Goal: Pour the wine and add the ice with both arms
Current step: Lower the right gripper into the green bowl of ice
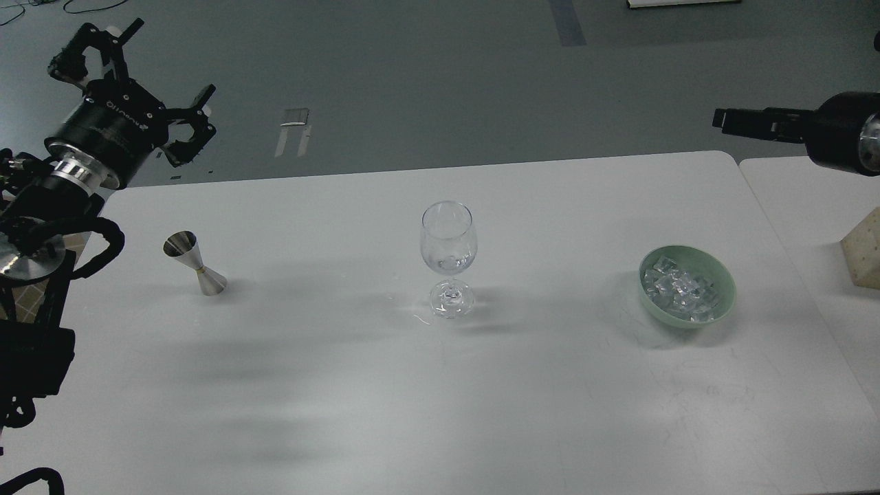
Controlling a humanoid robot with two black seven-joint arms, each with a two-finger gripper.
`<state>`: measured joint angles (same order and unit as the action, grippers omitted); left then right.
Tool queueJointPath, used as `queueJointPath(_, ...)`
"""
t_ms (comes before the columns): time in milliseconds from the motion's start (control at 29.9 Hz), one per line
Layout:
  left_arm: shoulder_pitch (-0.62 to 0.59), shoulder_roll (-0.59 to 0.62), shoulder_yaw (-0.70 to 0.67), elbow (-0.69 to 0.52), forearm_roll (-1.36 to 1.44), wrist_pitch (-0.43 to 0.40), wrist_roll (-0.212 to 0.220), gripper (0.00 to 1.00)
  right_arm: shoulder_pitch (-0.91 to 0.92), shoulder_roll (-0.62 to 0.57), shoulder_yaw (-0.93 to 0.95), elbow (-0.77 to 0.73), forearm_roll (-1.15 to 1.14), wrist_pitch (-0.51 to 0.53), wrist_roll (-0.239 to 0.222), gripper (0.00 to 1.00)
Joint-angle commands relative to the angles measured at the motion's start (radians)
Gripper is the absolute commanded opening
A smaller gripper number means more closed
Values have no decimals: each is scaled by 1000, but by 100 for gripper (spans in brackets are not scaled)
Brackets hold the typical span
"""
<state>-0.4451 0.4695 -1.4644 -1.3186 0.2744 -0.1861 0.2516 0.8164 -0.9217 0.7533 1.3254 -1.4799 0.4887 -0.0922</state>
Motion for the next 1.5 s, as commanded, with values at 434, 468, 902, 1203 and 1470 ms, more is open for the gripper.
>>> queueJointPath(434, 2, -6, -36, -21, -9, -1, 1, 98, -157, 32, -34, 162, 1, 0, -213, 98)
queueJointPath(468, 2, -6, -36, -21, -9, -3, 1, 98, -166, 32, -34, 170, 0, 0, -216, 99)
queueJointPath(902, 17, -11, -36, -22, -9, -4, 0, 98, -263, 12, -34, 205, -3, 0, -346, 98)
queueJointPath(1203, 48, -5, -54, -39, -11, -6, 0, 98, -286, 90, -35, 205, -10, 0, -356, 98)
queueJointPath(1470, 48, -15, -54, -39, -11, -10, 0, 98, -295, 107, -37, 213, -14, 0, -397, 96)
